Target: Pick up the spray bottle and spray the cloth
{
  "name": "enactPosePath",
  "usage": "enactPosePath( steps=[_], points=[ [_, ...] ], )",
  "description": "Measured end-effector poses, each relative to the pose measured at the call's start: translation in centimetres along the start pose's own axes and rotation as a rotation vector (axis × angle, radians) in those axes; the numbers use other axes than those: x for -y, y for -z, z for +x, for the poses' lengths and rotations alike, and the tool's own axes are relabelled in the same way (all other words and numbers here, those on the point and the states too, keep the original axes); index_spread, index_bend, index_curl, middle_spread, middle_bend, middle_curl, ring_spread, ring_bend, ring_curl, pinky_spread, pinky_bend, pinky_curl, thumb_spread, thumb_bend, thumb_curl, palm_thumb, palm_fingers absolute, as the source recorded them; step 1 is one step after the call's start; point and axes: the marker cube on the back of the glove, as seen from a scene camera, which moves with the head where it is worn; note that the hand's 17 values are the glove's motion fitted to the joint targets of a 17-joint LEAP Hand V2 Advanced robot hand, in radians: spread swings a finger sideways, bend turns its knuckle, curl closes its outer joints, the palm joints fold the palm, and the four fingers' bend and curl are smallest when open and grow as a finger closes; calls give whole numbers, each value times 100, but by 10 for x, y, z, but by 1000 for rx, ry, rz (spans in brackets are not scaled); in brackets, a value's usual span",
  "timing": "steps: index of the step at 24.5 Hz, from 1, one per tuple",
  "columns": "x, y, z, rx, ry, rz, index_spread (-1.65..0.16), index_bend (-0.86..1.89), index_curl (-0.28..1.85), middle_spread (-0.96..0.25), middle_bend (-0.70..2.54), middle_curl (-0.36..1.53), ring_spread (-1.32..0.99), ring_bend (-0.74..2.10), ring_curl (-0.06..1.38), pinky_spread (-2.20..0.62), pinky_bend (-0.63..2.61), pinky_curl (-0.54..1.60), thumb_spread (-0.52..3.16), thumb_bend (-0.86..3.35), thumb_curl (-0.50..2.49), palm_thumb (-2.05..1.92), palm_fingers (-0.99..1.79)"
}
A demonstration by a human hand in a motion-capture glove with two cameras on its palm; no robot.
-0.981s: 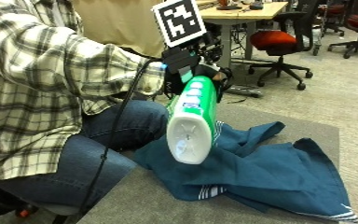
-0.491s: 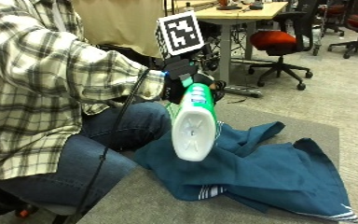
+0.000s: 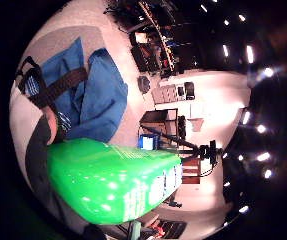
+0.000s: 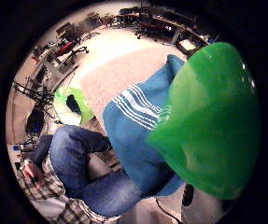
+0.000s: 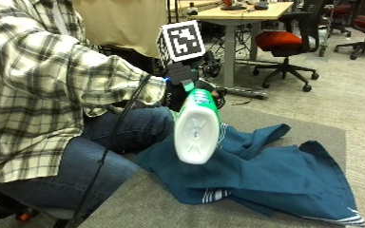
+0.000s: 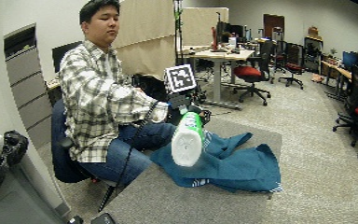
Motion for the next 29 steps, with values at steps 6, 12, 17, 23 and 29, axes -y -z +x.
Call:
enactPosePath(
  steps=[6,12,17,23,29],
  points=[
    [-1,0,-2,6,20,5,-27,36,60,-17,56,50,-20,54,47,-17,39,42,10,-3,79,103,132],
    [1,8,9,134,-65,57,-27,36,60,-17,56,50,-20,53,47,-17,40,43,10,-3,79,103,133],
    [0,20,32,362,-219,164,-27,36,60,-17,56,50,-20,53,47,-17,40,43,10,-3,79,103,133],
    [-8,38,75,719,-472,343,-27,36,60,-17,56,50,-20,54,47,-17,40,43,9,-3,79,103,132],
    [-20,43,102,877,-575,451,-27,36,60,-17,56,50,-20,54,47,-17,39,42,10,-3,79,103,132]
  ],
)
